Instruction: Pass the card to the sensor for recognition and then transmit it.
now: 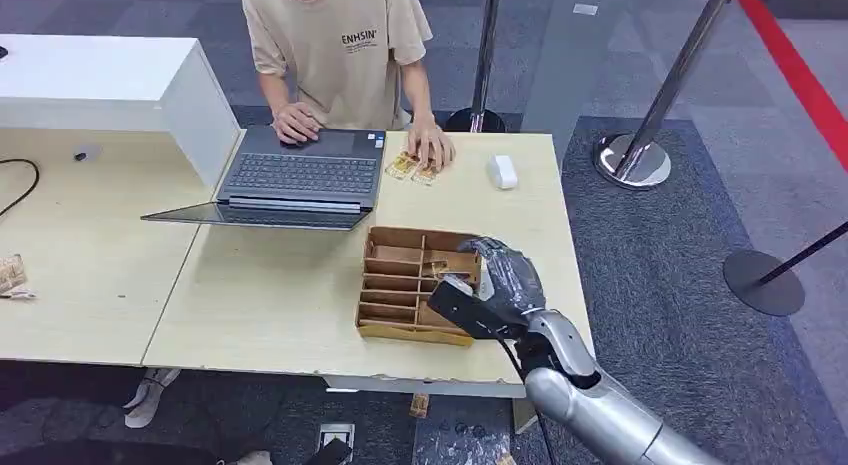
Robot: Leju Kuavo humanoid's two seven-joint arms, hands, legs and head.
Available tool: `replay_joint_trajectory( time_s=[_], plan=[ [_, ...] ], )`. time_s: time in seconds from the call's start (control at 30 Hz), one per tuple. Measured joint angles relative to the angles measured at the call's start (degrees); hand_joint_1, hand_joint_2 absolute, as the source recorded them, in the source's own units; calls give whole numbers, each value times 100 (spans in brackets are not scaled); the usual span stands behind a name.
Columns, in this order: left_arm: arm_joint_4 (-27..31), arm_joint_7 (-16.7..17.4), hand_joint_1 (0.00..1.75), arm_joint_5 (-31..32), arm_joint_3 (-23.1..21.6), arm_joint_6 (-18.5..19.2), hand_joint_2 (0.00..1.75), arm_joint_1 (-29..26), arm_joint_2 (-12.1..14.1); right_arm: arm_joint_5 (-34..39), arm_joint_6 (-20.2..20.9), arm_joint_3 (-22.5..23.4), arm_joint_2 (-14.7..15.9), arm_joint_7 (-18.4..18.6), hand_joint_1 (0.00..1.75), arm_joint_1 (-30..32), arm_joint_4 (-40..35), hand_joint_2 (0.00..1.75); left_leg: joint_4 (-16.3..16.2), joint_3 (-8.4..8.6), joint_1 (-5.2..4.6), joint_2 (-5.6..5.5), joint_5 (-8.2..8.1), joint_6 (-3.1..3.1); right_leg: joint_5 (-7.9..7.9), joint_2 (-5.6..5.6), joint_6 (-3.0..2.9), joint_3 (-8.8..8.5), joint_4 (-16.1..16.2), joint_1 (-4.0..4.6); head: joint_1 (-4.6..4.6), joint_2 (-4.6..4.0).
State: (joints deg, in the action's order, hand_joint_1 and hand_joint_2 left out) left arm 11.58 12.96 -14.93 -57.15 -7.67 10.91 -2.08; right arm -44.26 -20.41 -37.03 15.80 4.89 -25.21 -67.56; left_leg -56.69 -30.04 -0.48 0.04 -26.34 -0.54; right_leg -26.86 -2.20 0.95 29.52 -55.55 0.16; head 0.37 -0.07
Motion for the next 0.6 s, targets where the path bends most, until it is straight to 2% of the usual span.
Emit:
replay_joint_trajectory(
  time_s=[0.07,0.23,0.43,0.6],
  plan=[
    [0,-13,0,-28,30,0,0,1,0,9,13,-4,-20,-50,96,-31,50,175,0,1,0,0,1,0,0,0,0,0,0,0,0,0],
    [0,-17,0,-17,44,0,0,-11,-2,39,28,-37,-39,-109,106,-58,212,175,0,0,0,0,1,0,0,-1,0,0,0,0,0,0],
    [0,-55,0,35,44,42,0,-56,4,50,-4,-48,-31,-118,98,-50,411,175,0,-1,0,0,-1,0,0,0,0,0,0,0,0,0],
    [-7,-437,0,90,44,190,0,-323,179,109,-17,-39,72,-131,87,-38,518,175,0,-1,0,1,-2,0,-1,0,-1,4,1,0,-2,0]
  ],
)
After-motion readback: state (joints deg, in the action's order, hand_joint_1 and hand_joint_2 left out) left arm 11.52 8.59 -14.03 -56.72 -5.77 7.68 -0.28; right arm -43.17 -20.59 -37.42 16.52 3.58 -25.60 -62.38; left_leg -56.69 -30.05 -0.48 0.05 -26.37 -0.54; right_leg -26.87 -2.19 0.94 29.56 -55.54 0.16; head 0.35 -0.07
